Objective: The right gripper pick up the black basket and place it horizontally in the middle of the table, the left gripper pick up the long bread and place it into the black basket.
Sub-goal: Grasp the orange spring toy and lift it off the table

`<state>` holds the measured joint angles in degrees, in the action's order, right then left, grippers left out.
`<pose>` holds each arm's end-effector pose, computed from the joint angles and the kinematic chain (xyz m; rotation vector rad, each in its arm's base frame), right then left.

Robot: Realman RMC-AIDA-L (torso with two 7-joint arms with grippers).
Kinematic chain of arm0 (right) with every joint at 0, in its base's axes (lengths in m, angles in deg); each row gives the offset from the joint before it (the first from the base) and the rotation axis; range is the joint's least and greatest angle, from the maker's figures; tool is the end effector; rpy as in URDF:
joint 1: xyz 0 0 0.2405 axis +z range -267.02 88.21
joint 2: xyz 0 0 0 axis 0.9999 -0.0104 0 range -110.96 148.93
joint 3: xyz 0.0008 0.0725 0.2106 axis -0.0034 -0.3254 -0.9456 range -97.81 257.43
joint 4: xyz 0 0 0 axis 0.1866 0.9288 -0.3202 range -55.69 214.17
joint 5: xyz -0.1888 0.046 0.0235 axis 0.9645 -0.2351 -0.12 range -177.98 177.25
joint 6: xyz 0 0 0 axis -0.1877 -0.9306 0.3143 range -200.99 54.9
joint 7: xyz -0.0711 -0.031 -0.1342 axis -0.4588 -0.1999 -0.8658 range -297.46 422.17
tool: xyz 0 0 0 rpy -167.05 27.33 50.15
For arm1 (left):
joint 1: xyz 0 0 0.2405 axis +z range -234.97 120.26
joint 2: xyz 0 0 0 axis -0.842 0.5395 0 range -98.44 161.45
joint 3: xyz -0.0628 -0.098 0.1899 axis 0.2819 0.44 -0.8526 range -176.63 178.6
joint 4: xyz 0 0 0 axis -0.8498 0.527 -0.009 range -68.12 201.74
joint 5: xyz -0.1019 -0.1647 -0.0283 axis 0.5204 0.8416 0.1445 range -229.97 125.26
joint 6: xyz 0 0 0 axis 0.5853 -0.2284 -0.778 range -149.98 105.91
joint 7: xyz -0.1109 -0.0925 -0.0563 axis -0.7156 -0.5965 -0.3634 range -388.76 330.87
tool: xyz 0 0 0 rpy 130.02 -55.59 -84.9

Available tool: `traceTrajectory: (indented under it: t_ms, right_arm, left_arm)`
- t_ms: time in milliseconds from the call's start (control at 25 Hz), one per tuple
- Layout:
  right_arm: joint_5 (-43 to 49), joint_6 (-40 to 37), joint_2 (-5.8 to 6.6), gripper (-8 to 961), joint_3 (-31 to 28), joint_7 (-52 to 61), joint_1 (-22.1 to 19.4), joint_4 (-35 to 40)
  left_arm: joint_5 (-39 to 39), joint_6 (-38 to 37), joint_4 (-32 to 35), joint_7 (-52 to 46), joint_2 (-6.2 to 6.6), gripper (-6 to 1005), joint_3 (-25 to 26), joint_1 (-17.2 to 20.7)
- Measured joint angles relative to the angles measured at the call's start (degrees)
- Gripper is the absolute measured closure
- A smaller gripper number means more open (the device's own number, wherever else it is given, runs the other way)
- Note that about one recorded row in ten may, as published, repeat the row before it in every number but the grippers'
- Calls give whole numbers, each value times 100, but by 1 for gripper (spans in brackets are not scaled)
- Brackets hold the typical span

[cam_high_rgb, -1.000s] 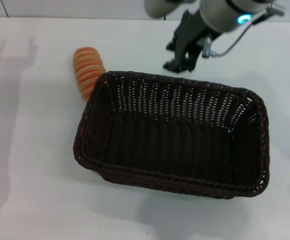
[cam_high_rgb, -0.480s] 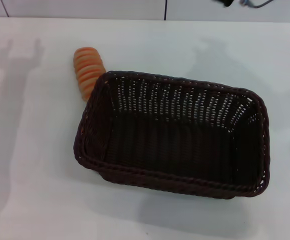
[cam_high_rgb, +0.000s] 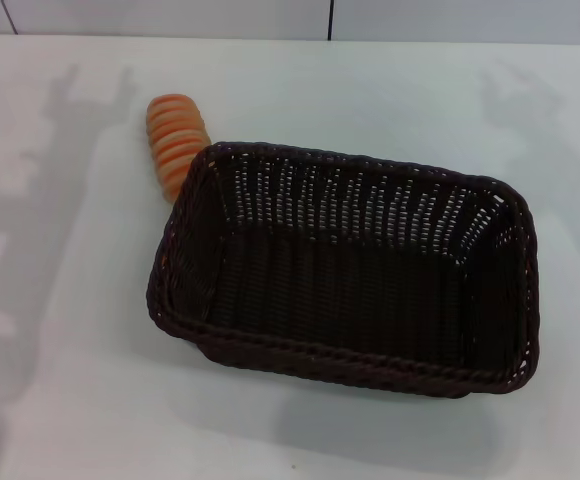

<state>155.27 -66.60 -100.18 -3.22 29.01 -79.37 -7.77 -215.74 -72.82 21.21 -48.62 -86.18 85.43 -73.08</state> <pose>0.1370 0.3746 0.0722 -1.7936 0.1962 0.3277 -0.2184 0.3652 0.0852 -1.4088 -0.5401 -1.0793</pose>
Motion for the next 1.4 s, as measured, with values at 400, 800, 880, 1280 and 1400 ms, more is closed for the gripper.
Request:
traceTrajectory:
  t_ms: [400, 800, 880, 1280, 1400]
  right_arm:
    - [-1432, -5498, -27, 582, 1449, 37, -553, 2815]
    - [-2850, -6262, -28, 582, 1896, 170, -19, 4487]
    - [-2930, -6253, -26, 582, 1924, 349, 95, 4741]
    - [-3023, -6251, -30, 582, 1993, 408, 473, 5265]
    - [-3020, -6273, -25, 582, 2048, 436, 521, 5317]
  left_arm:
    - [-208, 1136, -1434, -199, 70, 219, -369, 425]
    - [-211, 5576, -3964, 144, 102, 219, -356, 561]
    - [-210, 6402, -4303, 319, 18, 219, -213, 452]
    - [-208, 9909, -4400, 502, -65, 218, 250, -1121]
    - [-211, 10545, -3860, 488, -62, 218, 410, -1757]
